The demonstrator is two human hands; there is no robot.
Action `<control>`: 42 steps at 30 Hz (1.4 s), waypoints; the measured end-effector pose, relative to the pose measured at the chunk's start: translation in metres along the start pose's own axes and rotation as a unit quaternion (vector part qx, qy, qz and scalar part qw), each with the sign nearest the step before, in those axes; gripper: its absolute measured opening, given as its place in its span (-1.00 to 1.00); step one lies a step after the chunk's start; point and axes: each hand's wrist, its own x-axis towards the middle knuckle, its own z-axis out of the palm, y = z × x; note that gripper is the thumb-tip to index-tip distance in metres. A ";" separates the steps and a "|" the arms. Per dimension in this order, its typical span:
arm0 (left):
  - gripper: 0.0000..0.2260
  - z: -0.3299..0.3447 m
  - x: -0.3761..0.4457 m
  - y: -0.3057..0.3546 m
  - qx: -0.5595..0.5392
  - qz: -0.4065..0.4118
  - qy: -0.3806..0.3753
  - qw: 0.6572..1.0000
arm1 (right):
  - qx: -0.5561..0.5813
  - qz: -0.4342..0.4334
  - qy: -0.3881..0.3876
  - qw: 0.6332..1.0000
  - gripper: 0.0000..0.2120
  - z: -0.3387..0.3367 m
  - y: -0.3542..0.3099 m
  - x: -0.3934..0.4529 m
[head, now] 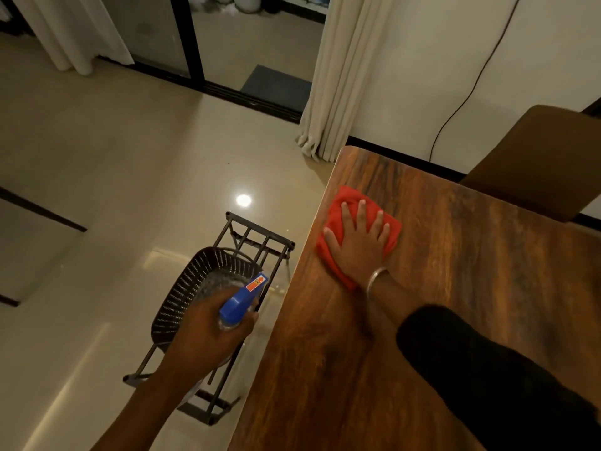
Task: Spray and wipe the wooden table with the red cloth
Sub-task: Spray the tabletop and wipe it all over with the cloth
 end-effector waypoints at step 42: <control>-0.84 0.105 0.002 0.181 0.063 0.266 0.016 0.962 | 0.086 -0.117 0.029 0.989 -0.33 0.070 0.029 -0.284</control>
